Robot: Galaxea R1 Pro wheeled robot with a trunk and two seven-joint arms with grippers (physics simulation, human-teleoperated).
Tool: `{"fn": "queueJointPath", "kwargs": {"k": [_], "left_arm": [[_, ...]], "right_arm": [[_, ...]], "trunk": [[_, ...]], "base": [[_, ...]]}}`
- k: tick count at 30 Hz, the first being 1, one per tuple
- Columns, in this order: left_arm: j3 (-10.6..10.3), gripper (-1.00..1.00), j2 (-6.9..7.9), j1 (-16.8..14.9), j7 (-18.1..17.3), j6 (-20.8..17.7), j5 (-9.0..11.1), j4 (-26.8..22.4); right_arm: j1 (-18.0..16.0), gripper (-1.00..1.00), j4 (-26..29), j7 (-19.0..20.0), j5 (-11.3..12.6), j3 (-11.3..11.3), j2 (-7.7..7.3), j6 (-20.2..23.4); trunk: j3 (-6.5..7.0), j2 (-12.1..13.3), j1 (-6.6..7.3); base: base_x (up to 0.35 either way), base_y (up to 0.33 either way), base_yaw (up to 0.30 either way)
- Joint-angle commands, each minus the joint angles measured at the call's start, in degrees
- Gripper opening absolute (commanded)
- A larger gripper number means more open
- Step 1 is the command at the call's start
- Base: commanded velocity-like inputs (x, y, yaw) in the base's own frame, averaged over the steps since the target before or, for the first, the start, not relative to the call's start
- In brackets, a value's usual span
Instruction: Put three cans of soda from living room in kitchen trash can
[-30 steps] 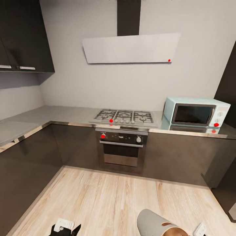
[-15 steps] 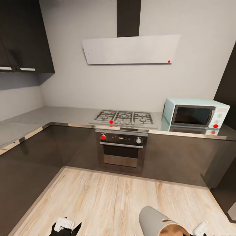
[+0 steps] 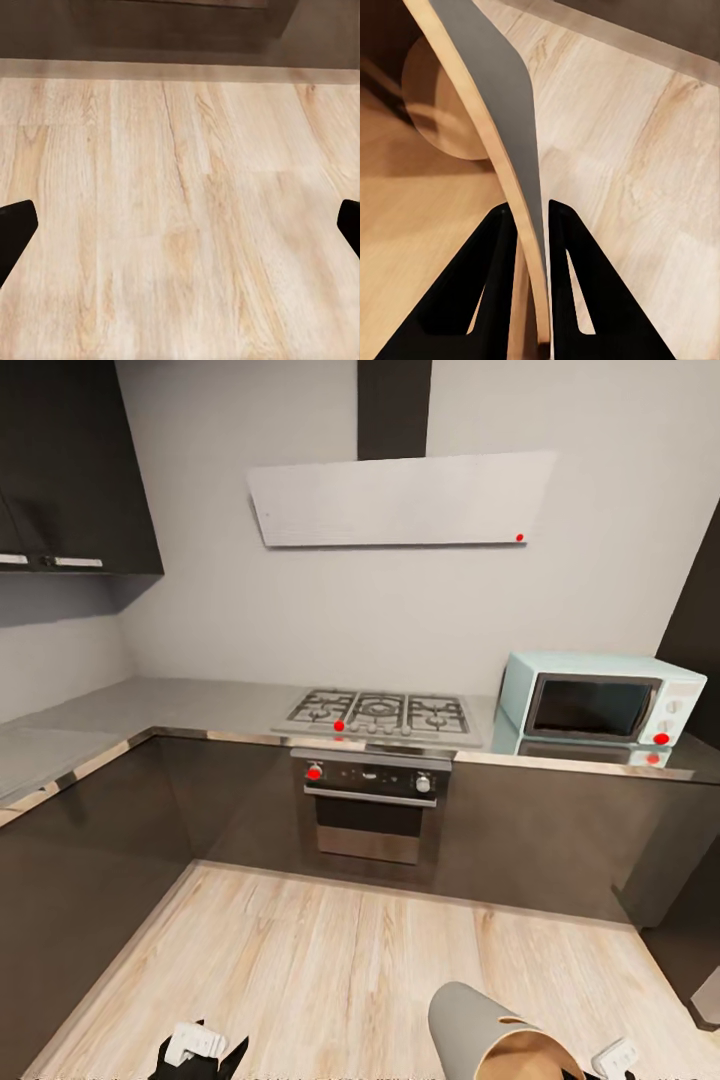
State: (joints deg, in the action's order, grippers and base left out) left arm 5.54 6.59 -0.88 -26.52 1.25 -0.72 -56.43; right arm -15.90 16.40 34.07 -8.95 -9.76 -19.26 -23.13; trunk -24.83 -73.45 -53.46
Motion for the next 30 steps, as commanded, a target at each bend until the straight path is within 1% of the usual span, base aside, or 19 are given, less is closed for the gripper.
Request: {"fn": "queueJointPath", "kwargs": {"k": [1,17,26,30], "left_arm": [[0.0,1.0,0.0,0.0,0.03,0.03,0.01,-0.01],[0.05,1.0,0.0,0.0,0.0,0.06,0.08,-0.03],[0.01,1.0,0.0,0.0,-0.14,0.06,0.1,-0.06],[0.0,1.0,0.0,0.0,-0.25,0.07,0.1,-0.08]], "right_arm": [[-0.04,-1.0,0.13,0.38,0.58,-0.43,0.01,0.0],[-0.06,-1.0,0.13,0.72,0.6,-0.44,0.01,0.02],[-0.07,-1.0,0.13,0.81,0.6,-0.44,0.01,0.02],[-0.08,-1.0,0.13,0.82,0.6,-0.44,0.01,0.02]], "trunk": [[-0.09,0.0,0.0],[-1.51,0.0,0.0],[-2.32,0.0,0.0],[-2.67,0.0,0.0]], "base": [[0.0,0.0,0.0],[0.0,0.0,-0.002],[-0.003,0.0,-0.06],[-0.151,0.0,-0.08]]}}
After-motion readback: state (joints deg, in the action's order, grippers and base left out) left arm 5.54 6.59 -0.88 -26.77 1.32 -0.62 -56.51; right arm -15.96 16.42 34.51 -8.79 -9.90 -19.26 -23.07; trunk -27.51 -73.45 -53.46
